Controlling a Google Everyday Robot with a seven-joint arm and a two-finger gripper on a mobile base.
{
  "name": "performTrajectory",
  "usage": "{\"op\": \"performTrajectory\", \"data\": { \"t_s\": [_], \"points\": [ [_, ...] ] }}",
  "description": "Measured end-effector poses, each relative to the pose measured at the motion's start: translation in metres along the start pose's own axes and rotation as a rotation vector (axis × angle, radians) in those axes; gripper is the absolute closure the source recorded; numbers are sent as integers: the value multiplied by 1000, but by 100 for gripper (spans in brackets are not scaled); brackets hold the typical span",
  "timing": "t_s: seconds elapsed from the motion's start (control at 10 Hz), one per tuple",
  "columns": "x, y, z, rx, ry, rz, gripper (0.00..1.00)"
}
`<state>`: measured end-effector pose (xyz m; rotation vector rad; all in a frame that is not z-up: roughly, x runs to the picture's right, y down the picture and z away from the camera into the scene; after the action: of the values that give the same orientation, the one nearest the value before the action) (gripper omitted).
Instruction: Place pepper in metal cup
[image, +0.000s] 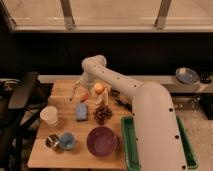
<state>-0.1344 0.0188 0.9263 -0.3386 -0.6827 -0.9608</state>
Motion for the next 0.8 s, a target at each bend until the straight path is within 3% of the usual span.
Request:
{"op": "performTrajectory", "data": {
  "t_s": [0.8],
  "points": [
    [21, -15, 38, -34, -28, -2, 20]
  ]
}}
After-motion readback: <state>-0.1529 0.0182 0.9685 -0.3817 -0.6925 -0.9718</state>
